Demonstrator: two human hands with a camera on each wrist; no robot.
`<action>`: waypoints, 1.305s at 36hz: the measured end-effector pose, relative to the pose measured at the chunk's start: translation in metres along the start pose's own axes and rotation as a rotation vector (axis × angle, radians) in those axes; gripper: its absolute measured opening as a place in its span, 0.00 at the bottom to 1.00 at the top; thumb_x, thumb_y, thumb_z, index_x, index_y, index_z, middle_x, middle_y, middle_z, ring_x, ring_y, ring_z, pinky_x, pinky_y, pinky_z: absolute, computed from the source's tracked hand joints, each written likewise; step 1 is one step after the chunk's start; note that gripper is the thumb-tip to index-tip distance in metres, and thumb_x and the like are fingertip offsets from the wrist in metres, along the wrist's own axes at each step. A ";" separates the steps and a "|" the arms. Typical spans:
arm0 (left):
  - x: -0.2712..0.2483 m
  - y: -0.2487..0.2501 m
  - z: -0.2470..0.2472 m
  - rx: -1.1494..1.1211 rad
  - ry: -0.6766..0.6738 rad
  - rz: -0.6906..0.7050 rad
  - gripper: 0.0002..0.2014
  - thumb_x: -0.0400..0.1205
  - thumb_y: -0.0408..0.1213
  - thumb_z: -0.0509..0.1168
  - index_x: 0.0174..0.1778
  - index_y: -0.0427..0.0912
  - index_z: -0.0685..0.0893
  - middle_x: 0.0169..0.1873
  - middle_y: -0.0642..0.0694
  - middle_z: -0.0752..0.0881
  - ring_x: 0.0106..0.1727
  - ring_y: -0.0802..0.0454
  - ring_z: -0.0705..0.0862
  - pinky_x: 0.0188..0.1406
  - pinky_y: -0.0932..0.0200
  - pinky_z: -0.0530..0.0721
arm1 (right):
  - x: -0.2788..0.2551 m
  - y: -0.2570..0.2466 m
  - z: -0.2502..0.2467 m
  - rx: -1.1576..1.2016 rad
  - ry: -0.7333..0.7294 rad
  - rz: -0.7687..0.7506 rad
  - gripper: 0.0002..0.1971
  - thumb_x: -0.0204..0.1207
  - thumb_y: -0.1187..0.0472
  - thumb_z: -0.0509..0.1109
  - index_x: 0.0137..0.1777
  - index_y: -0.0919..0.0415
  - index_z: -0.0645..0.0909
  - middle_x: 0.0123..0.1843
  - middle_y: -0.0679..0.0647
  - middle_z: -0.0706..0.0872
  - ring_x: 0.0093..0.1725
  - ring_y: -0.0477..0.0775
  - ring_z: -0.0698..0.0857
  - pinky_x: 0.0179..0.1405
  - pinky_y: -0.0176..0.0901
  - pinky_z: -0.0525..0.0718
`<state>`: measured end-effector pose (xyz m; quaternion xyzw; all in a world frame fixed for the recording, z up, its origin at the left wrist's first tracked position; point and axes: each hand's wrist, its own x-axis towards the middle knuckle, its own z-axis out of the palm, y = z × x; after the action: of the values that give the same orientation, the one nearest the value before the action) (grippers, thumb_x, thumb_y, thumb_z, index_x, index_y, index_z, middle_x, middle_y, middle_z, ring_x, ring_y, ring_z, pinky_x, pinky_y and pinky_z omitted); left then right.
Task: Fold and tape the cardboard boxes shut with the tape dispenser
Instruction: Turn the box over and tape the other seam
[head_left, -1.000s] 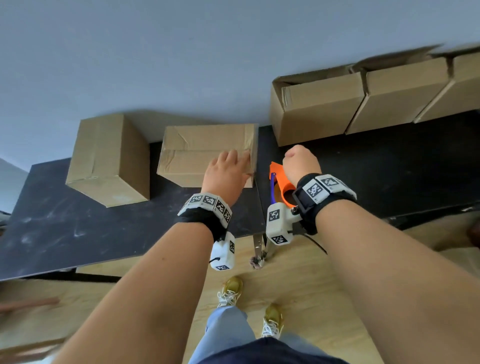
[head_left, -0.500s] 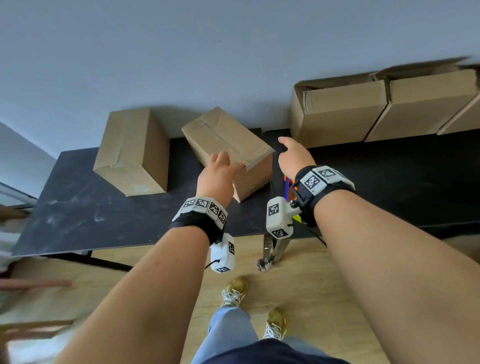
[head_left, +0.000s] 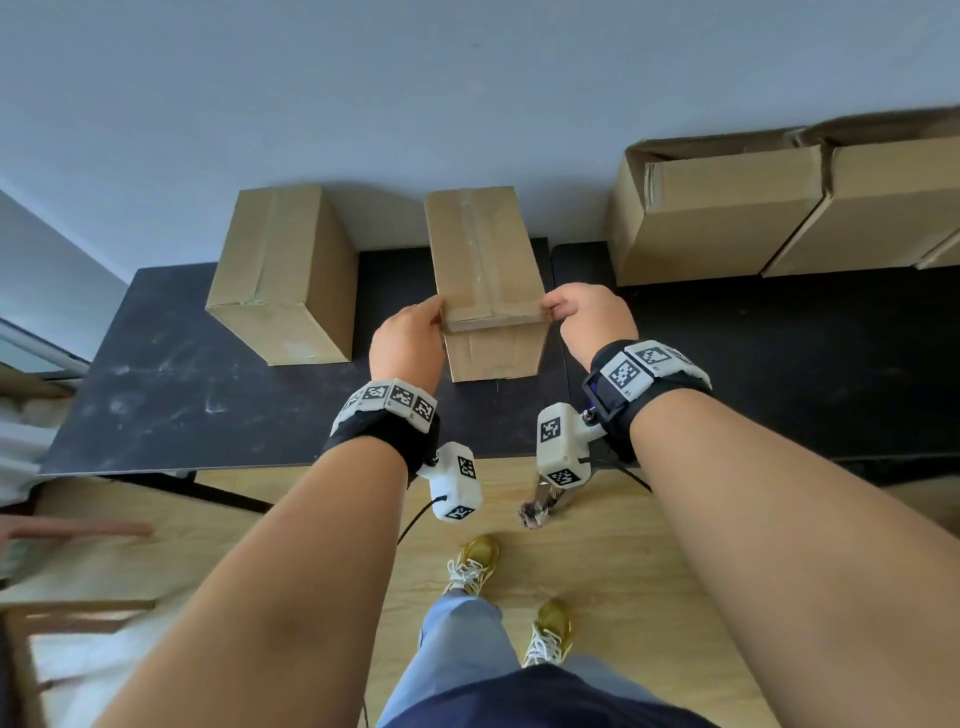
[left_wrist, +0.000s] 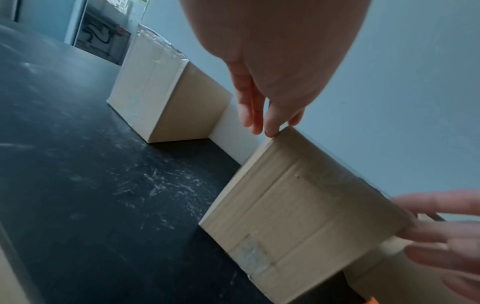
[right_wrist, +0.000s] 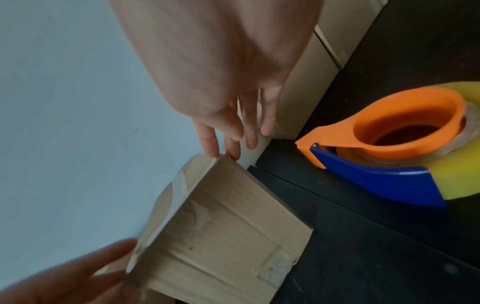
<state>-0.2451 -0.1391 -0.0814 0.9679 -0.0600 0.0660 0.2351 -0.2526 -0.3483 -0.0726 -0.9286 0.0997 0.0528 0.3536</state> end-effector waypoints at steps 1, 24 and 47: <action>-0.001 -0.001 -0.002 -0.001 -0.002 0.005 0.15 0.80 0.29 0.55 0.53 0.47 0.86 0.38 0.43 0.85 0.40 0.41 0.81 0.39 0.47 0.83 | -0.002 0.000 0.001 -0.030 0.021 -0.016 0.26 0.74 0.74 0.56 0.63 0.51 0.86 0.56 0.50 0.90 0.58 0.54 0.85 0.60 0.45 0.82; 0.006 -0.006 0.002 0.320 -0.220 -0.001 0.20 0.87 0.33 0.55 0.75 0.50 0.71 0.27 0.48 0.74 0.35 0.46 0.77 0.31 0.52 0.74 | -0.007 -0.002 0.029 -0.152 0.244 -0.178 0.06 0.76 0.71 0.66 0.48 0.62 0.82 0.43 0.56 0.86 0.43 0.58 0.83 0.38 0.47 0.80; 0.006 0.000 0.004 0.437 -0.288 0.031 0.21 0.88 0.35 0.54 0.78 0.42 0.63 0.27 0.50 0.69 0.31 0.48 0.73 0.26 0.54 0.68 | -0.011 -0.016 0.028 -0.407 0.188 -0.205 0.13 0.84 0.50 0.64 0.47 0.60 0.75 0.40 0.57 0.81 0.38 0.59 0.82 0.36 0.52 0.83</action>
<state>-0.2386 -0.1415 -0.0839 0.9941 -0.0918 -0.0577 0.0084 -0.2603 -0.3166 -0.0814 -0.9867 0.0250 -0.0511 0.1520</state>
